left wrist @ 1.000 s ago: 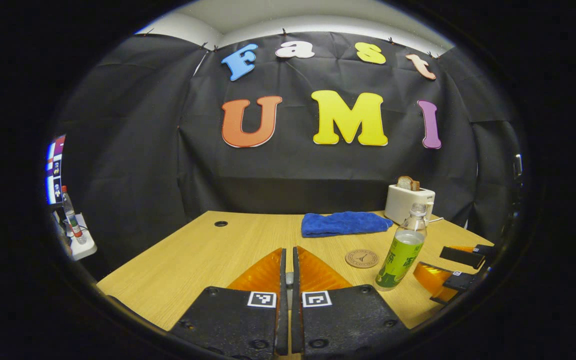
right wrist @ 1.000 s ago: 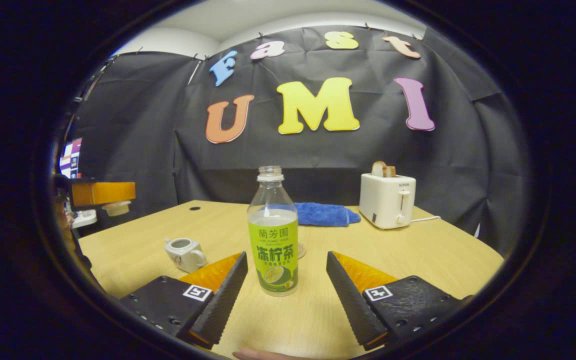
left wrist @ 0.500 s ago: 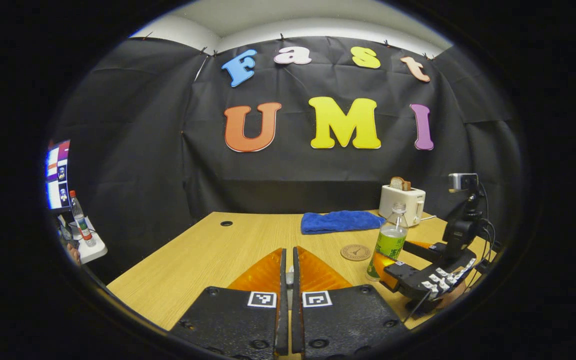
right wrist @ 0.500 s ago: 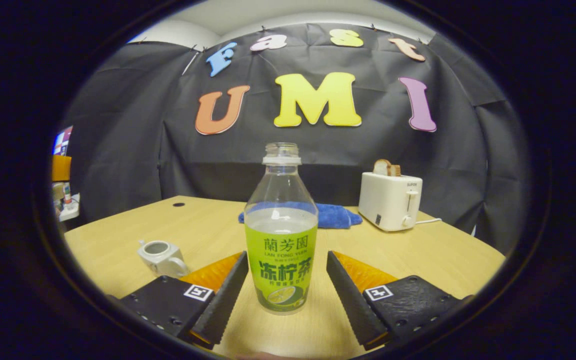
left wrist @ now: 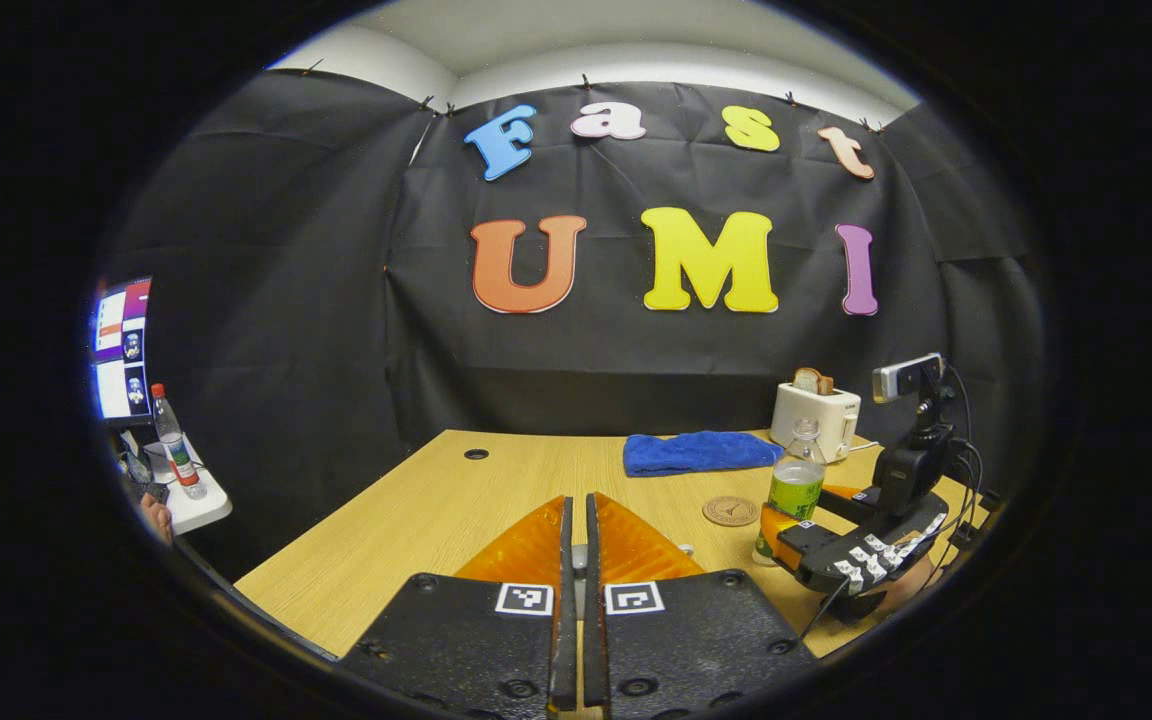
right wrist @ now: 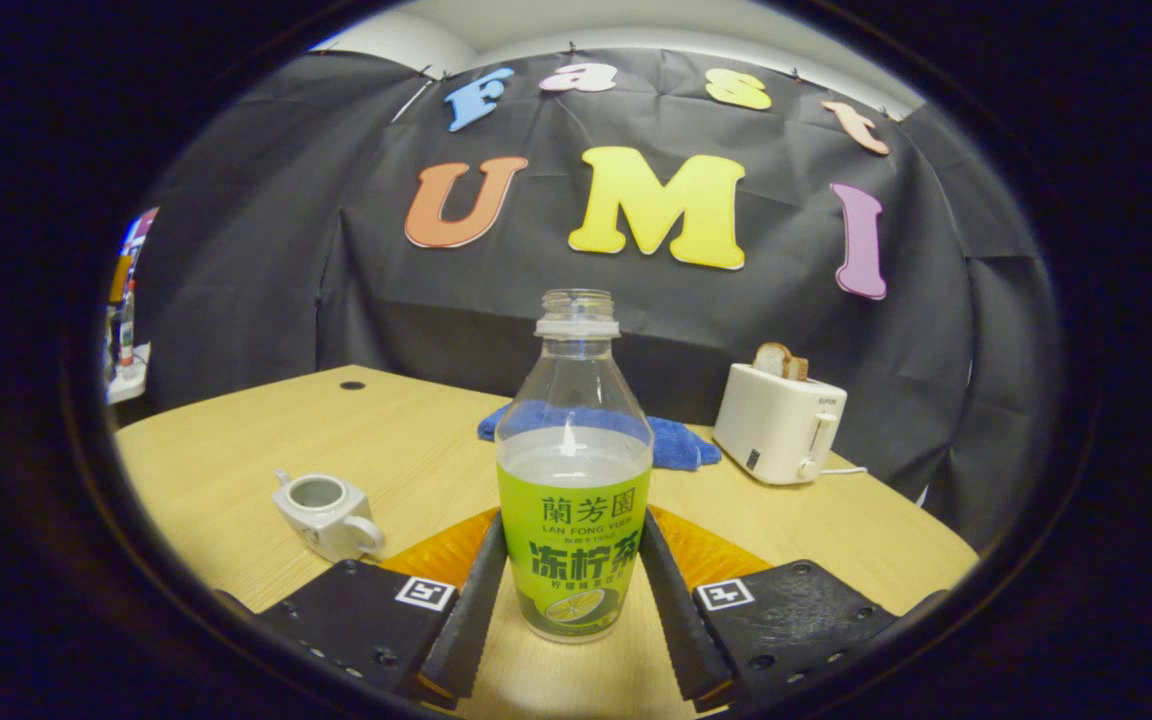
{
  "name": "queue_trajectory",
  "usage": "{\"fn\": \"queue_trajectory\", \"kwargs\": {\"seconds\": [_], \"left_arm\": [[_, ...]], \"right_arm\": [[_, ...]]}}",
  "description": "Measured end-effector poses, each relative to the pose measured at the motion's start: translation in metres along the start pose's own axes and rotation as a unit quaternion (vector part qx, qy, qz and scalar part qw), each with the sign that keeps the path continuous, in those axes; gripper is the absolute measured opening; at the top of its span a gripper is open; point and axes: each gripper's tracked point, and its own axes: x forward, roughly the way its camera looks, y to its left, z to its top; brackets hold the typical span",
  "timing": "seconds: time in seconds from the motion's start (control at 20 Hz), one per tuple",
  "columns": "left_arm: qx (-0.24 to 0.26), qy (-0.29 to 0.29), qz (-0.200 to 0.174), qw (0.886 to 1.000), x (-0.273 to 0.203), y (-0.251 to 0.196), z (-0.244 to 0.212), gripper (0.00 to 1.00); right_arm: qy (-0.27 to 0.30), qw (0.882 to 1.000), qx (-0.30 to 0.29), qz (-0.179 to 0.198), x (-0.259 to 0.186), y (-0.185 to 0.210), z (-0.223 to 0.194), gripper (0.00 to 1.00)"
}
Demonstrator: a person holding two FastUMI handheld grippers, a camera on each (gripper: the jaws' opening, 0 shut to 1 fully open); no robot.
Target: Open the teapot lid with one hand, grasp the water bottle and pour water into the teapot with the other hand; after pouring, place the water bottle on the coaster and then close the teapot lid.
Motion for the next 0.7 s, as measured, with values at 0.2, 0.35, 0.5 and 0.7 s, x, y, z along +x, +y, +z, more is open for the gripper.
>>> {"fn": "queue_trajectory", "kwargs": {"seconds": [0.2, 0.35, 0.5, 0.7], "left_arm": [[-0.007, -0.007, -0.002, 1.000, -0.004, 0.004, 0.006, 0.05], [-0.014, -0.013, -0.009, 1.000, -0.007, 0.006, 0.010, 0.05], [-0.018, -0.015, -0.023, 0.999, -0.009, 0.005, 0.011, 0.05], [-0.005, -0.010, -0.017, 1.000, -0.010, 0.014, 0.008, 0.05]], "right_arm": [[0.005, 0.998, -0.062, -0.013, -0.009, -0.002, 0.015, 0.74], [0.008, 0.990, -0.135, -0.042, -0.015, -0.014, 0.026, 0.72], [0.019, 0.977, -0.204, -0.065, -0.017, -0.023, 0.032, 0.72], [0.030, 0.954, -0.286, -0.083, -0.011, -0.020, 0.031, 0.72]]}}
